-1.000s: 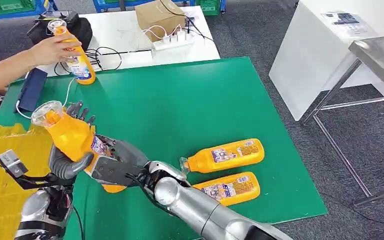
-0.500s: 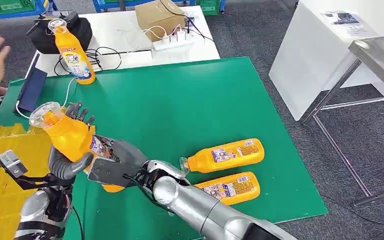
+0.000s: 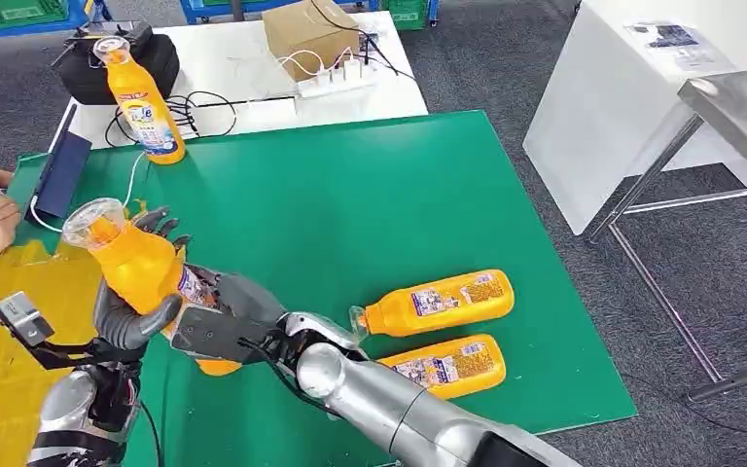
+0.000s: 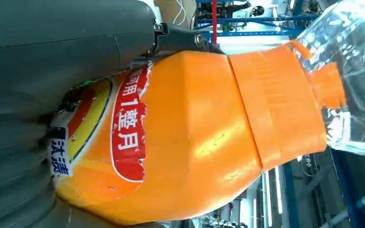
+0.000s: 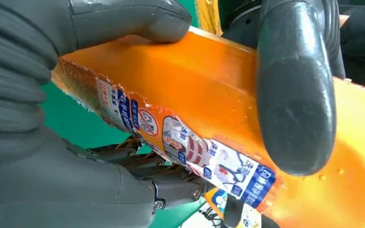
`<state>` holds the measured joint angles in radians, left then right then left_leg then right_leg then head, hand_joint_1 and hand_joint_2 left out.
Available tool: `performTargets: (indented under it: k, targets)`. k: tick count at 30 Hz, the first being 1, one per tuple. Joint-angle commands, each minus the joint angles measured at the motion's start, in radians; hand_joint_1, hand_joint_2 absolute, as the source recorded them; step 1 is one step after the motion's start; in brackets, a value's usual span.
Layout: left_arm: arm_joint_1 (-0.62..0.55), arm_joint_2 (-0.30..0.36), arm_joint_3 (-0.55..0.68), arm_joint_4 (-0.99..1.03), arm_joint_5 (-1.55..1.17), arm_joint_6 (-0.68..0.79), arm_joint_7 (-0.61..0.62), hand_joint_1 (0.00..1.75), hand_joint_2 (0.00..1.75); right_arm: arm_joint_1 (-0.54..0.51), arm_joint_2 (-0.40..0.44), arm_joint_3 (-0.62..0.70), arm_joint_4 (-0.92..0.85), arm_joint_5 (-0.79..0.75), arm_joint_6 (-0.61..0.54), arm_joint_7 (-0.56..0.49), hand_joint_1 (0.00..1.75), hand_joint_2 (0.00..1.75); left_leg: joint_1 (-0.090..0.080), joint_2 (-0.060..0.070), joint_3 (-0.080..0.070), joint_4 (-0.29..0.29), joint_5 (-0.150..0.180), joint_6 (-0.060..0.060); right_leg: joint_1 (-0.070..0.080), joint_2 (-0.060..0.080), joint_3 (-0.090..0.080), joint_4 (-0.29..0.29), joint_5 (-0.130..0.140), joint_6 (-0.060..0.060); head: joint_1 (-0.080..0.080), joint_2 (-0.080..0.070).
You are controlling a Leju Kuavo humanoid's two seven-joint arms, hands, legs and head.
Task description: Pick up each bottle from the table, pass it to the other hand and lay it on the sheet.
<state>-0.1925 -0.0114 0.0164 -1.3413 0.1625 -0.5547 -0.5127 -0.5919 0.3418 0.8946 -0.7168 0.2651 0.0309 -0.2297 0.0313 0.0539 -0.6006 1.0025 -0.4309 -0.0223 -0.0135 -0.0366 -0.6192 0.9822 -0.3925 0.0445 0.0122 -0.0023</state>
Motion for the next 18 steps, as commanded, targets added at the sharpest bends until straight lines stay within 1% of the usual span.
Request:
performTargets:
  k: [1, 2, 3, 4, 5, 6, 7, 8, 9, 10, 11, 12, 13, 14, 15, 16, 17, 18]
  targets:
    - [-0.061, -0.004, -0.075, 0.063, -0.028, 0.015, -0.005, 1.75, 1.75, -0.034, 0.007, 0.111, 0.087, 0.0, -0.002, -0.016, 1.75, 1.75, 0.0, -0.006, 0.002, -0.001, 0.0, 0.002, 0.0, -0.001, 0.003, 0.0, -0.001, -0.001, 0.0, 0.0]
    - [-0.062, -0.003, -0.073, 0.062, -0.032, 0.018, -0.008, 1.75, 1.75, -0.034, 0.007, 0.11, 0.087, -0.001, -0.003, -0.017, 1.75, 1.75, 0.0, -0.008, 0.005, 0.0, -0.001, 0.003, 0.0, -0.001, 0.005, 0.0, -0.002, -0.002, 0.0, 0.0]
    - [-0.063, 0.001, -0.076, 0.056, -0.053, 0.028, -0.017, 1.75, 1.75, -0.031, 0.007, 0.096, 0.09, -0.008, -0.011, -0.017, 1.75, 1.75, 0.0, -0.005, 0.002, -0.001, 0.0, 0.002, 0.0, -0.001, 0.003, 0.0, -0.001, -0.001, 0.0, 0.0]
    - [-0.066, 0.001, -0.072, 0.06, -0.059, 0.031, -0.02, 1.75, 1.75, -0.032, 0.007, 0.078, 0.107, -0.003, -0.014, -0.025, 1.75, 1.75, 0.0, -0.008, 0.004, 0.0, -0.001, 0.003, 0.0, -0.001, 0.005, 0.001, -0.003, -0.002, 0.0, 0.0]
    - [-0.066, 0.0, -0.07, 0.061, -0.063, 0.031, -0.022, 1.75, 1.75, -0.032, 0.007, 0.068, 0.113, 0.003, -0.015, -0.033, 1.75, 1.75, 0.0, -0.007, 0.003, 0.0, 0.0, 0.003, 0.0, -0.001, 0.004, 0.0, -0.002, -0.001, 0.0, 0.0]
    - [-0.067, -0.001, -0.071, 0.061, -0.064, 0.03, -0.022, 1.75, 1.75, -0.033, 0.007, 0.064, 0.117, 0.005, -0.015, -0.036, 1.75, 1.75, 0.0, -0.009, 0.004, 0.0, -0.001, 0.003, 0.0, -0.002, 0.006, 0.0, -0.003, -0.002, 0.0, 0.0]
    - [-0.066, -0.002, -0.072, 0.061, -0.065, 0.03, -0.023, 1.75, 1.75, -0.032, 0.007, 0.06, 0.118, 0.007, -0.015, -0.038, 1.75, 1.75, 0.0, -0.006, 0.002, -0.001, 0.0, 0.002, 0.0, -0.002, 0.003, 0.0, -0.001, -0.001, 0.0, 0.0]
    - [-0.066, -0.002, -0.072, 0.061, -0.066, 0.03, -0.023, 1.75, 1.75, -0.031, 0.007, 0.056, 0.119, 0.009, -0.014, -0.04, 1.75, 1.75, 0.0, -0.008, 0.003, 0.0, -0.001, 0.003, 0.0, -0.001, 0.004, 0.0, -0.002, -0.001, 0.0, 0.0]
    - [-0.065, -0.002, -0.073, 0.061, -0.067, 0.03, -0.023, 1.75, 1.75, -0.03, 0.007, 0.052, 0.118, 0.012, -0.014, -0.041, 1.75, 1.75, 0.0, -0.005, 0.002, 0.0, 0.0, 0.002, 0.0, -0.001, 0.002, 0.0, -0.001, -0.001, 0.0, 0.0]
    - [-0.064, -0.003, -0.073, 0.06, -0.068, 0.03, -0.024, 1.75, 1.75, -0.028, 0.007, 0.05, 0.116, 0.015, -0.014, -0.042, 1.75, 1.75, 0.0, -0.008, 0.004, 0.0, -0.001, 0.003, 0.0, -0.001, 0.004, 0.0, -0.002, -0.001, 0.0, 0.0]
    - [-0.063, -0.003, -0.074, 0.06, -0.068, 0.03, -0.024, 1.75, 1.75, -0.027, 0.007, 0.048, 0.115, 0.018, -0.013, -0.043, 1.75, 1.75, 0.0, -0.005, 0.002, 0.0, 0.0, 0.002, 0.0, -0.001, 0.002, 0.0, -0.001, -0.001, 0.0, 0.0]
    - [-0.062, -0.002, -0.074, 0.059, -0.071, 0.032, -0.025, 1.75, 1.75, -0.024, 0.007, 0.043, 0.113, 0.024, -0.012, -0.043, 1.75, 1.75, 0.0, -0.008, 0.004, 0.0, -0.001, 0.003, 0.0, -0.001, 0.005, 0.0, -0.002, -0.002, 0.0, 0.0]
    - [-0.06, 0.003, -0.076, 0.058, -0.084, 0.041, -0.025, 1.75, 1.75, -0.021, 0.007, 0.031, 0.113, 0.028, -0.013, -0.043, 1.75, 1.75, 0.0, -0.005, 0.001, 0.0, 0.0, 0.002, 0.0, -0.001, 0.002, 0.0, -0.001, -0.001, 0.0, 0.0]
    - [-0.059, 0.007, -0.073, 0.054, -0.109, 0.066, -0.032, 1.75, 1.75, -0.02, 0.003, 0.024, 0.111, 0.03, -0.016, -0.044, 1.75, 1.75, 0.0, -0.008, 0.003, 0.0, -0.001, 0.003, 0.0, -0.001, 0.004, 0.0, -0.002, -0.002, 0.0, 0.0]
    - [-0.054, 0.015, -0.069, 0.039, -0.221, 0.168, -0.075, 1.75, 1.75, -0.012, -0.01, 0.005, 0.091, 0.043, -0.03, -0.048, 1.75, 1.75, 0.0, -0.005, 0.002, -0.001, 0.0, 0.002, 0.0, -0.001, 0.002, 0.0, -0.001, -0.001, 0.0, 0.0]
    - [-0.054, 0.016, -0.061, 0.042, -0.226, 0.17, -0.079, 1.75, 1.75, -0.01, -0.018, -0.002, 0.082, 0.046, -0.031, -0.048, 1.75, 1.75, 0.0, -0.004, 0.0, 0.0, 0.0, 0.001, 0.0, -0.001, 0.001, 0.0, 0.0, -0.001, 0.0, 0.0]
    - [-0.054, 0.017, -0.059, 0.041, -0.226, 0.169, -0.079, 1.75, 1.75, -0.009, -0.02, -0.003, 0.079, 0.047, -0.031, -0.048, 1.75, 1.75, 0.0, -0.007, 0.003, -0.001, -0.001, 0.003, 0.0, -0.001, 0.004, 0.0, -0.002, -0.001, 0.0, 0.0]
    - [-0.053, 0.018, -0.055, 0.038, -0.227, 0.166, -0.08, 1.75, 1.75, -0.008, -0.023, -0.005, 0.075, 0.049, -0.03, -0.049, 1.75, 1.75, 0.0, -0.007, 0.003, -0.001, -0.001, 0.003, 0.0, -0.001, 0.004, 0.0, -0.002, -0.001, 0.0, 0.0]
